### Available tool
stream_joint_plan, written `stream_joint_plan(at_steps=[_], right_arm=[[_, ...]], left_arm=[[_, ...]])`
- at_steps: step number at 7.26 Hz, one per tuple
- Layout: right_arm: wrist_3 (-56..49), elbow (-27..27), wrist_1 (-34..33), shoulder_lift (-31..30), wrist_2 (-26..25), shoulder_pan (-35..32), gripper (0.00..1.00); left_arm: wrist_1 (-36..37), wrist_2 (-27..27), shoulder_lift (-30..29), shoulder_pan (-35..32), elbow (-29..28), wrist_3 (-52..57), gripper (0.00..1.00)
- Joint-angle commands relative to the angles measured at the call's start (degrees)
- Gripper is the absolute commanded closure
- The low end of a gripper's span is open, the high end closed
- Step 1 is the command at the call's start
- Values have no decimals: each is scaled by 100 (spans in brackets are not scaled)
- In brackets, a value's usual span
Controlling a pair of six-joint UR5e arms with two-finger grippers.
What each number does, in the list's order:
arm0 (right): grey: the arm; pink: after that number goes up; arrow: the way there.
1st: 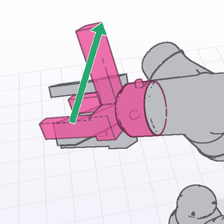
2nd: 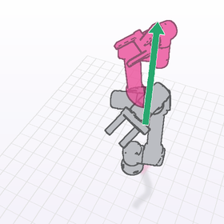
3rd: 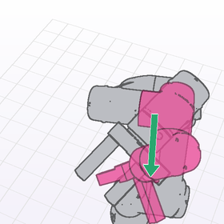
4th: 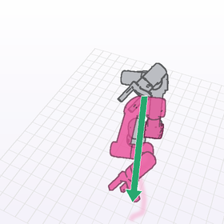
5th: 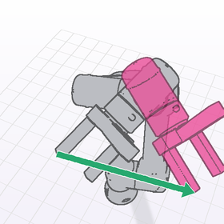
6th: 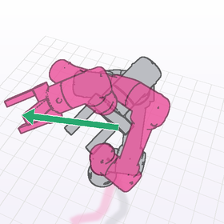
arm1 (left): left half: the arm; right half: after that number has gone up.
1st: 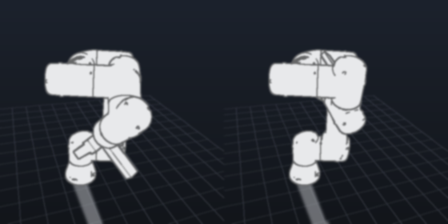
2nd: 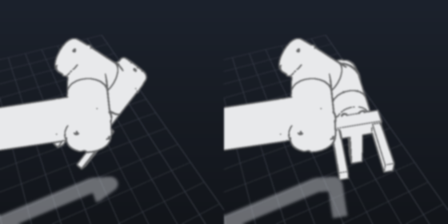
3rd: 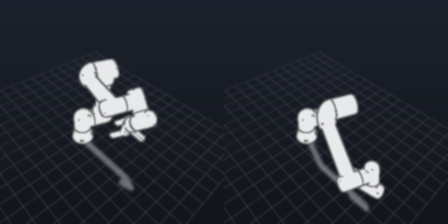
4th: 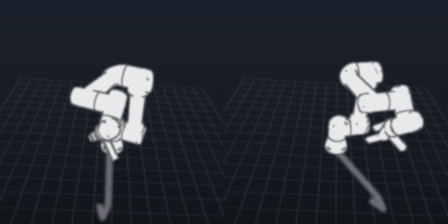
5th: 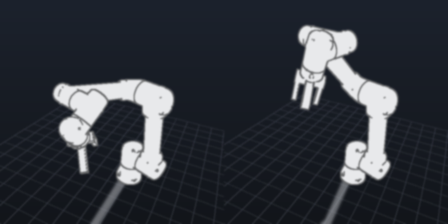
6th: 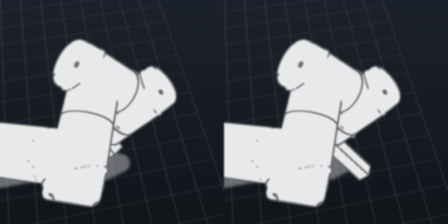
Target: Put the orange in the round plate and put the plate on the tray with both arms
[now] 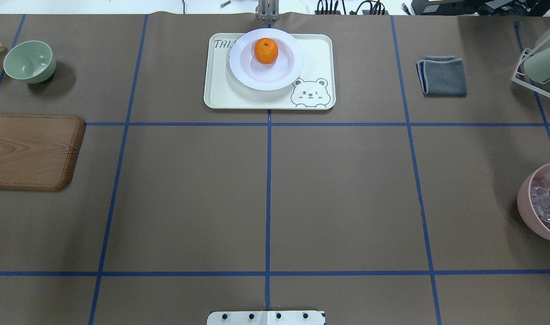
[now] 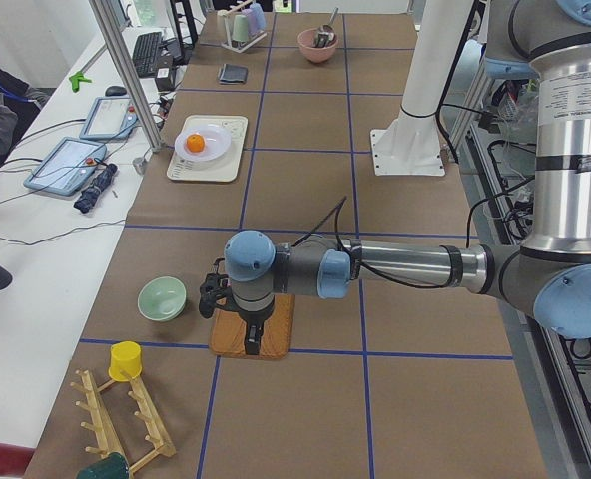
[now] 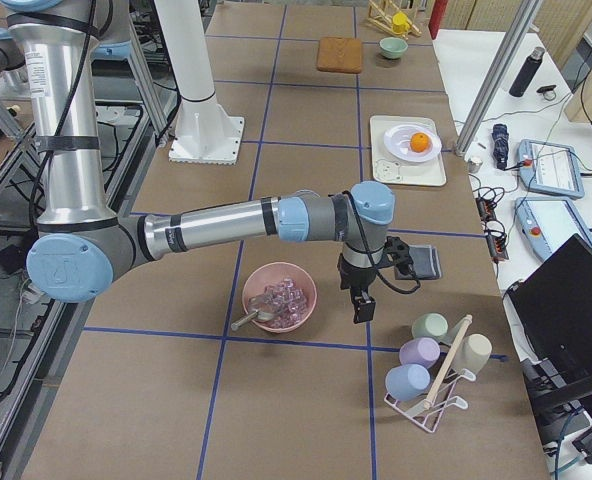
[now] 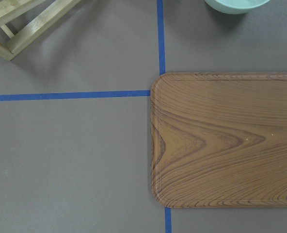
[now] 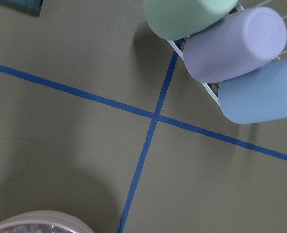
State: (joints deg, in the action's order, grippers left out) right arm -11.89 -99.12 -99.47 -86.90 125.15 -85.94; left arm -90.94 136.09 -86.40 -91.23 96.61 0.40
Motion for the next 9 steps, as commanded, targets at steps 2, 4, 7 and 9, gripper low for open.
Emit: stream_joint_plan(at_steps=[2, 4, 7, 9], right_arm=[[-51, -2, -73, -72, 193, -28, 0], [-50, 60, -47, -231, 150, -28, 0], [11, 77, -64, -283, 281, -72, 0], [-15, 25, -47, -319, 282, -81, 0]], left_arm=[[-3, 5, 0, 0, -28, 12, 0], [-3, 5, 0, 0, -28, 12, 0], [-3, 14, 0, 0, -37, 12, 0], [-3, 14, 9, 0, -11, 12, 0]])
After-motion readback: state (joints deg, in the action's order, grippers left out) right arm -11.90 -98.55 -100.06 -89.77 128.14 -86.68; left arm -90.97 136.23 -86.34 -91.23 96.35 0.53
